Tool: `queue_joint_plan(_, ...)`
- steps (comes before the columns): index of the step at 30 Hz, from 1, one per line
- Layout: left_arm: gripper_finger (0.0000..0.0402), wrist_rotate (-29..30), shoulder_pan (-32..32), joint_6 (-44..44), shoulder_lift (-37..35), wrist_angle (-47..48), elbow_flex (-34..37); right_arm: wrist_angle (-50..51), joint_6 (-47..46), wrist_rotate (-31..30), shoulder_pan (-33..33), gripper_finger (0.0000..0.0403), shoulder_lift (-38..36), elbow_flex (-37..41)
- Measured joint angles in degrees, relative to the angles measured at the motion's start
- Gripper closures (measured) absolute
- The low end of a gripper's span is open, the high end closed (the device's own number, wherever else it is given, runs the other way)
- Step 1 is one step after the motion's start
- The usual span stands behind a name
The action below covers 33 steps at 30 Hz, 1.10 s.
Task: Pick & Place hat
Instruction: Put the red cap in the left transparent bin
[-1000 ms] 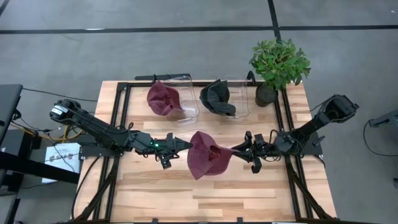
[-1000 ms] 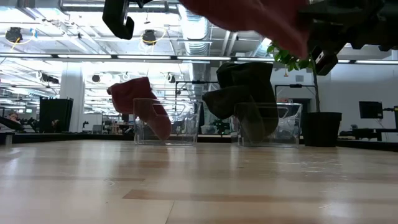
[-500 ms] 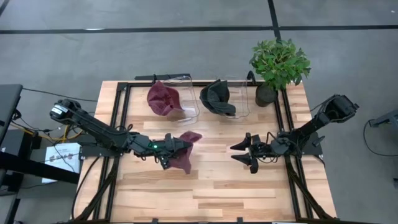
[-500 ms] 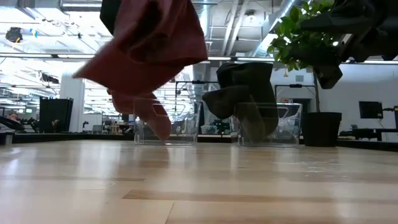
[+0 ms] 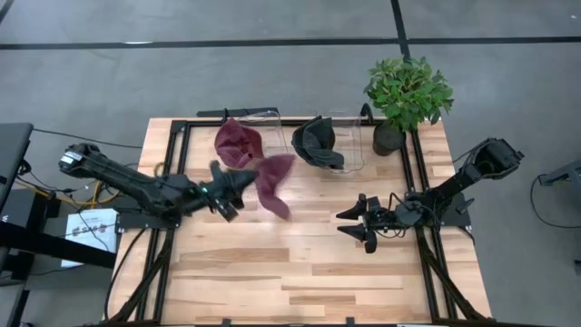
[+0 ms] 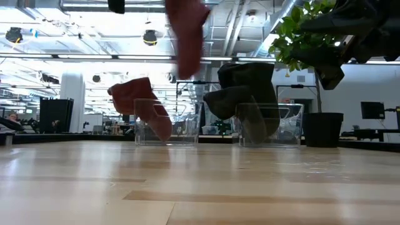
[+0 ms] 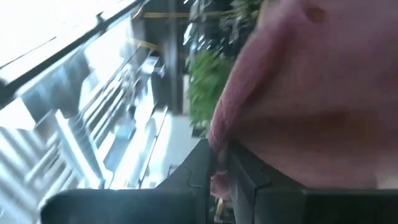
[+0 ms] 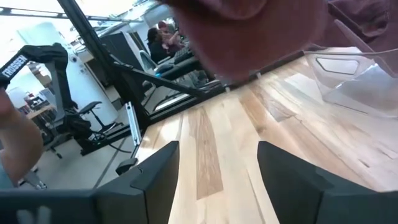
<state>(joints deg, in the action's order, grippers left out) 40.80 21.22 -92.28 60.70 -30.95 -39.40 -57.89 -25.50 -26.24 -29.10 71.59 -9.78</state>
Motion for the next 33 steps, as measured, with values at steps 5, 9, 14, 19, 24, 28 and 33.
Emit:
queue_joint_plan(5,0.0375,0.2,-4.2,3.3,-6.0,0.0,0.0,0.0,0.0,-0.8,0.0,0.0202,0.0,0.0)
queue_joint_plan(9,0.0375,0.1,-8.1,5.6,-9.2,0.0,0.0,0.1,0.4,-0.8,0.0,0.0207,0.0,0.0)
queue_joint_plan(14,0.0375,-0.4,-13.2,7.6,-10.7,0.0,0.0,0.5,0.5,-0.8,0.0,0.0211,0.0,0.0)
queue_joint_plan(19,0.0375,-4.9,-19.2,11.6,-9.9,0.0,0.0,0.8,0.6,-0.9,0.0,0.0211,0.0,0.0)
queue_joint_plan(24,0.0375,-10.0,-26.0,16.0,-7.6,0.0,0.0,0.9,0.6,-0.9,0.0,0.0214,0.0,0.0)
queue_joint_plan(28,0.0375,-14.0,-31.6,18.8,-5.5,0.0,0.0,0.9,2.0,-0.9,0.0,0.0215,0.0,0.0)
queue_joint_plan(33,0.0373,-19.5,-37.9,22.6,-3.0,-0.8,0.0,0.9,2.3,-0.9,0.0,0.0216,0.0,0.0)
